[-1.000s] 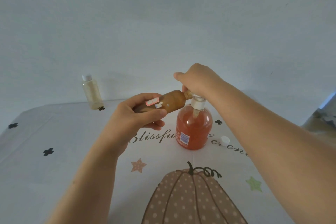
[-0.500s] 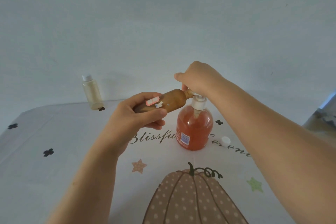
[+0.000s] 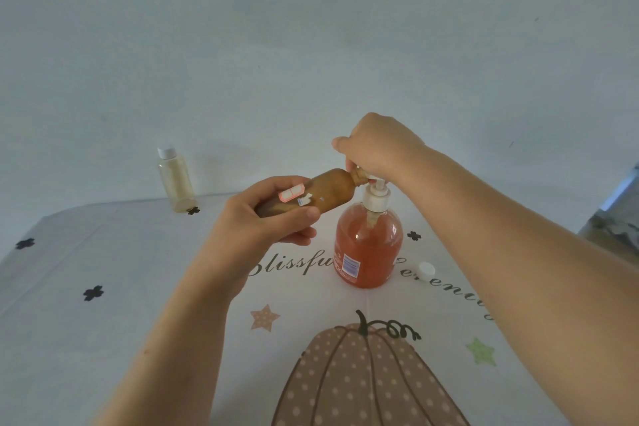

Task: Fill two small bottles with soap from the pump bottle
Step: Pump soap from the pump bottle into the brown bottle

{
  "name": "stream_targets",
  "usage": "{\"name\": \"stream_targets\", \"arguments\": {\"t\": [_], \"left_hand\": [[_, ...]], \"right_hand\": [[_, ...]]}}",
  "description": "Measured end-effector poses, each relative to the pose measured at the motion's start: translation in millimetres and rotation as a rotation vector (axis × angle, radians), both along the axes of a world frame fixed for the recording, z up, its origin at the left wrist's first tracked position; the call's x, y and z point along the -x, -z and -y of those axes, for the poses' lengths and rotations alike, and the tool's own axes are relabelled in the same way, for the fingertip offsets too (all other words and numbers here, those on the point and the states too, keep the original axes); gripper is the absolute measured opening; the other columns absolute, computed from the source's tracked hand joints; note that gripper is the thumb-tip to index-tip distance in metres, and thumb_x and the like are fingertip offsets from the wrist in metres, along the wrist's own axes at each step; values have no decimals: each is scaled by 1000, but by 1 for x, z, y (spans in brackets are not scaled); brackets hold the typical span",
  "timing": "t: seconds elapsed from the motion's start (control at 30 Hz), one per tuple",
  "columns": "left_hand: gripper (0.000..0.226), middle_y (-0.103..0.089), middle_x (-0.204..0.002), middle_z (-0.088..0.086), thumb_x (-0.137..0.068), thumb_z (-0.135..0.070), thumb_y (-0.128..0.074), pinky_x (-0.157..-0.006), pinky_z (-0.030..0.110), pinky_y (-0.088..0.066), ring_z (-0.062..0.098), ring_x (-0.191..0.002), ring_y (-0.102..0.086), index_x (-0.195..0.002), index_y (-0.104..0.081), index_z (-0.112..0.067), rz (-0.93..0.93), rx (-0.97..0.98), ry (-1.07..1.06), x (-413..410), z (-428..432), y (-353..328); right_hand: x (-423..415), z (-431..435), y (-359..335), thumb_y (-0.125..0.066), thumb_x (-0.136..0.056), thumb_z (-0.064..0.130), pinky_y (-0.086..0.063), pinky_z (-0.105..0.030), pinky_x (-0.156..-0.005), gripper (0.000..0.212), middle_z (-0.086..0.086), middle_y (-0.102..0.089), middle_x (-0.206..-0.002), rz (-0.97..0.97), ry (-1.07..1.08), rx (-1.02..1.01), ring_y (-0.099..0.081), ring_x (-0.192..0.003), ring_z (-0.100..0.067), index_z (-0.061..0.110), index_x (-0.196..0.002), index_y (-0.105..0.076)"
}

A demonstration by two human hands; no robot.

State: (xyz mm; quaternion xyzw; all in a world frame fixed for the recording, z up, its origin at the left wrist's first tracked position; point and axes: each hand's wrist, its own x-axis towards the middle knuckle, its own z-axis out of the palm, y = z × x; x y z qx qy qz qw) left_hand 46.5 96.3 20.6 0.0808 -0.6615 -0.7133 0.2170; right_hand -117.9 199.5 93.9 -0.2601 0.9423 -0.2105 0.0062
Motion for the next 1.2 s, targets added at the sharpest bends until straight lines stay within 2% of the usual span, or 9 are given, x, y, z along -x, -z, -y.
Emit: {"name": "stream_targets", "arguments": {"t": [0.1, 0.23, 0.37, 0.53, 0.7, 0.77, 0.87, 1.07, 1.2], "left_hand": [[37, -73, -78, 5, -68, -11, -79, -70, 32, -60, 29, -71, -72, -104, -73, -14, 17, 6, 2, 0, 2, 1], [43, -73, -82, 6, -64, -17, -81, -71, 32, -60, 28, -72, -72, -106, -73, -14, 26, 7, 20, 0, 3, 1], [31, -72, -81, 6, -76, -1, -77, -71, 31, -60, 27, -72, -72, -105, -73, -13, 47, 34, 26, 1, 7, 3], [32, -72, -81, 6, -76, 0, -77, -71, 31, -60, 28, -72, -72, -105, -73, -14, 52, 32, 24, 1, 6, 3], [34, -73, -80, 7, -71, -6, -79, -69, 30, -60, 28, -71, -71, -103, -74, -16, 17, 20, 6, 0, 3, 0], [32, -73, -80, 7, -74, -3, -78, -69, 31, -60, 29, -72, -71, -103, -74, -16, 13, 19, 4, 0, 2, 0], [35, -73, -80, 7, -69, -9, -79, -70, 32, -60, 29, -71, -71, -103, -74, -16, 13, 18, 5, 0, 1, 0], [33, -73, -84, 6, -75, -4, -78, -71, 33, -60, 29, -73, -72, -106, -73, -14, 40, 19, 28, 1, 4, 3], [32, -73, -80, 7, -75, -2, -77, -69, 30, -59, 27, -71, -72, -104, -73, -14, 47, 25, 19, 2, 5, 4]], "right_hand": [[0, 1, 2, -49, -97, 33, -42, -29, -61, 39, -2, -59, -64, 51, 9, 9, -53, -55, -21, 4, -103, -75], [2, 0, 5, -50, -97, 33, -42, -29, -61, 40, 0, -55, -55, 92, 12, 35, -54, -55, -21, 2, -104, -75], [6, 2, 15, -50, -96, 34, -43, -30, -61, 37, -4, -63, -68, 66, 31, 28, -57, -62, -22, 7, -98, -75], [8, 1, 18, -49, -97, 34, -45, -31, -64, 38, -7, -69, -80, 51, 26, 48, -60, -68, -24, 7, -99, -75], [1, 0, 4, -49, -97, 32, -42, -28, -58, 37, -3, -62, -67, 29, 15, 39, -56, -55, -21, 7, -98, -75], [0, -1, 1, -48, -97, 32, -42, -29, -59, 37, -3, -60, -68, 26, 5, 29, -55, -55, -21, 6, -99, -75], [-1, -2, 3, -48, -98, 31, -42, -28, -59, 38, -2, -60, -66, 48, -4, 33, -54, -55, -20, 5, -100, -75], [3, -1, 8, -51, -96, 28, -39, -27, -54, 34, 5, -55, -41, 84, 15, 68, -55, -51, -19, 7, -93, -77], [7, 2, 17, -50, -95, 30, -41, -29, -59, 35, -2, -62, -64, 72, 26, 83, -59, -68, -23, 7, -97, -77]]}}
